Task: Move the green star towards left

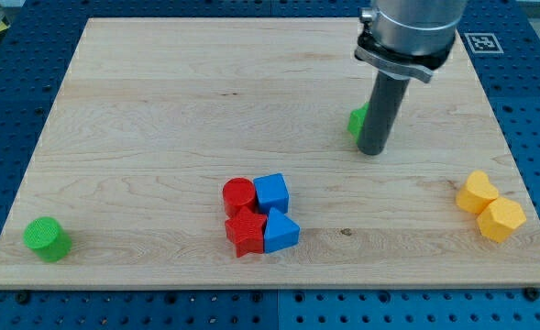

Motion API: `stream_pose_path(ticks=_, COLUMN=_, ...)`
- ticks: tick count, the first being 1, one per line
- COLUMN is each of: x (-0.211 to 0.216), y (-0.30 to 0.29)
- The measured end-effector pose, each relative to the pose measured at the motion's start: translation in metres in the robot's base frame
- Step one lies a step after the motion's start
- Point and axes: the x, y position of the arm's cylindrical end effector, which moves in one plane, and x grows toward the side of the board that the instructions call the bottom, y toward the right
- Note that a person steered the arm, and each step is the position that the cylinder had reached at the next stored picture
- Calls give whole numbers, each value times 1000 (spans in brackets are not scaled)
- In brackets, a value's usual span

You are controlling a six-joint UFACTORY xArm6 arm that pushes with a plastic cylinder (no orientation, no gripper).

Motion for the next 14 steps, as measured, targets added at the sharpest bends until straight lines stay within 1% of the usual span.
stream_pose_path(ticks=1, x=5, y=27)
stream_pose_path(ticks=2, x=7, y=66)
stream_pose_path(ticks=3, x=-21, y=60)
stream_pose_path(ticks=4, x=-33, y=13)
stream_pose_path(ticks=5, x=-35, y=-32)
stream_pose_path(ticks=6, x=-39, y=-34)
stream_pose_path(ticks=7, x=-74, y=-25)
stream_pose_path(ticks=8, x=-82, y=-27)
stream_pose_path(ticks=9, x=-82, y=-58)
stream_pose_path(ticks=12, x=-82, y=-66)
stream_pose_path(ticks=13, x=-82, y=-92)
stream_pose_path(ticks=14, x=-82, y=-92)
